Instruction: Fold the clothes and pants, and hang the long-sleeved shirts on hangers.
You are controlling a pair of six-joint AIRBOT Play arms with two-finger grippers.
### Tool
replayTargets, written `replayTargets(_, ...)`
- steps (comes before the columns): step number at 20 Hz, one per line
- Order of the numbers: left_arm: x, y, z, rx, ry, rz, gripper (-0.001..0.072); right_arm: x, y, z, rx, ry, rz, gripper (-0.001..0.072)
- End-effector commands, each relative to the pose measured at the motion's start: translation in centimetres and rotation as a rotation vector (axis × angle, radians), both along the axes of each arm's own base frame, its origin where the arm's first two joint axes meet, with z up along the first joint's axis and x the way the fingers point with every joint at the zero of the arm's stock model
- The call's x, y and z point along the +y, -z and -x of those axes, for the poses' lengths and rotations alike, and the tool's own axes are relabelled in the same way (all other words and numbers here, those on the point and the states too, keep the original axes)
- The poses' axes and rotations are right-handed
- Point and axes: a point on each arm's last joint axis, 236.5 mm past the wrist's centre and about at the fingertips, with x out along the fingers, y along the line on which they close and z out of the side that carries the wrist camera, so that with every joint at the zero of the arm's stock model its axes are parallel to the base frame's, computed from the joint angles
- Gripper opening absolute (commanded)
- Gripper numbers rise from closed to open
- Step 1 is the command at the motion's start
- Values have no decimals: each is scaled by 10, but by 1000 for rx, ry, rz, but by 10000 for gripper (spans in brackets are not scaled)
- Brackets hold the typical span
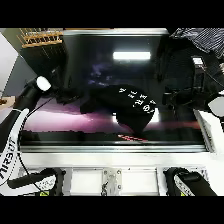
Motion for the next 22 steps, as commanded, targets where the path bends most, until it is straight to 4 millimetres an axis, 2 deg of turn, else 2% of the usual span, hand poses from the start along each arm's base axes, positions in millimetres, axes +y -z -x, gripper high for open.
replayTargets(1, 29, 55, 28, 116, -73, -4, 574, 2, 17, 1, 66, -8, 0, 23)
replayTargets(4, -1, 72, 25, 136, -14, 69, 567, 2, 40, 8, 160, -20, 14, 24)
replayTargets(5, -11, 74, 20, 135, 11, 83, 546, 1, 49, 11, 187, -22, 22, 51)
replayTargets(6, -21, 77, 17, 136, 34, 82, 546, 1, 58, 15, 214, -22, 24, 234)
replayTargets(7, -30, 80, 13, 133, 57, 78, 546, 0, 70, 20, 244, -22, 27, 466)
replayTargets(8, -38, 82, 8, 132, 77, 75, 546, 0, 83, 28, 284, -10, 21, 514)
replayTargets(11, -54, 89, -1, 133, 112, 68, 544, -2, 131, 57, 414, 26, 7, 513)
replayTargets(12, -56, 90, -5, 134, 106, 70, 429, 1, 147, 66, 452, 41, -20, 513)
replayTargets(13, -56, 88, -8, 127, 108, 70, 162, 9, 161, 74, 483, 53, -65, 513)
replayTargets(14, -55, 84, -12, 114, 107, 70, 7, 18, 173, 80, 510, 67, -117, 512)
replayTargets(18, -40, 59, -23, 60, 79, 72, 5, 50, 209, 91, 585, 123, -310, 513)
replayTargets(20, -26, 47, -22, 25, 45, 69, 5, 65, 220, 88, 596, 113, -348, 513)
replayTargets(22, -8, 37, -14, 1, 3, 66, 5, 81, 229, 82, 595, 114, -382, 512)
